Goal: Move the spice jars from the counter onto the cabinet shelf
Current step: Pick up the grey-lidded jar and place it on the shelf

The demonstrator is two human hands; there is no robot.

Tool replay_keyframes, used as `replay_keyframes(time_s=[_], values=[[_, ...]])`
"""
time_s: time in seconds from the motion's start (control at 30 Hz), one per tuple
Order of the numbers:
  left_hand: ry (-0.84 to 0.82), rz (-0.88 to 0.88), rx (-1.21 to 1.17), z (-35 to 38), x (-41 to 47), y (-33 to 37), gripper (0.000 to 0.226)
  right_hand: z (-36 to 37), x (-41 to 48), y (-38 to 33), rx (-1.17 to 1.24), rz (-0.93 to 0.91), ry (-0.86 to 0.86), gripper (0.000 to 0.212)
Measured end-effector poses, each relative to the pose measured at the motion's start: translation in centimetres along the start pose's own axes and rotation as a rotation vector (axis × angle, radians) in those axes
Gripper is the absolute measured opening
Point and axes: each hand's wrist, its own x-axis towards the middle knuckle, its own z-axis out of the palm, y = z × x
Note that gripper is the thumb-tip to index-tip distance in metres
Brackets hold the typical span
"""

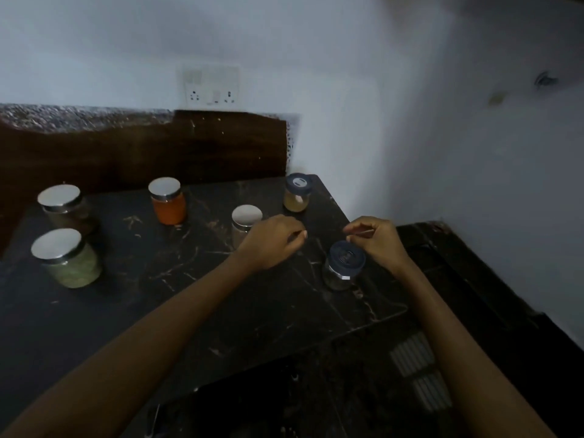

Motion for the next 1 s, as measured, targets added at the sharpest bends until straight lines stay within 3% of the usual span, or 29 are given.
replay_keyframes(time_s=[0.13,0.27,0.43,0.7,1.0], values=[[-0.153,-0.051,-0.023,5.7,2.0,0.6,0.035,0.6,0.1,5.8,-0.087,0.075,-0.027,0.029],[-0.27,-0.126,-0.124,11.3,3.5,0.7,0.073,1.8,0.7,11.4,-0.148,0.161,-0.128,0.076],[-0.323,-0.208,-0.211,15.7,4.1,0.7,0.087,3.9,1.6,15.2,0.024,0.192,-0.141,0.109],[-0.312,-0.247,-0.26,15.0,4.3,0.7,0.085,4.0,1.9,14.6,0.048,0.147,-0.088,0.071],[-0.229,-0.042,-0.09,6.1,3.2,2.1,0.124,-1.1,2.9,4.1,0.328,0.128,-0.124,0.05]])
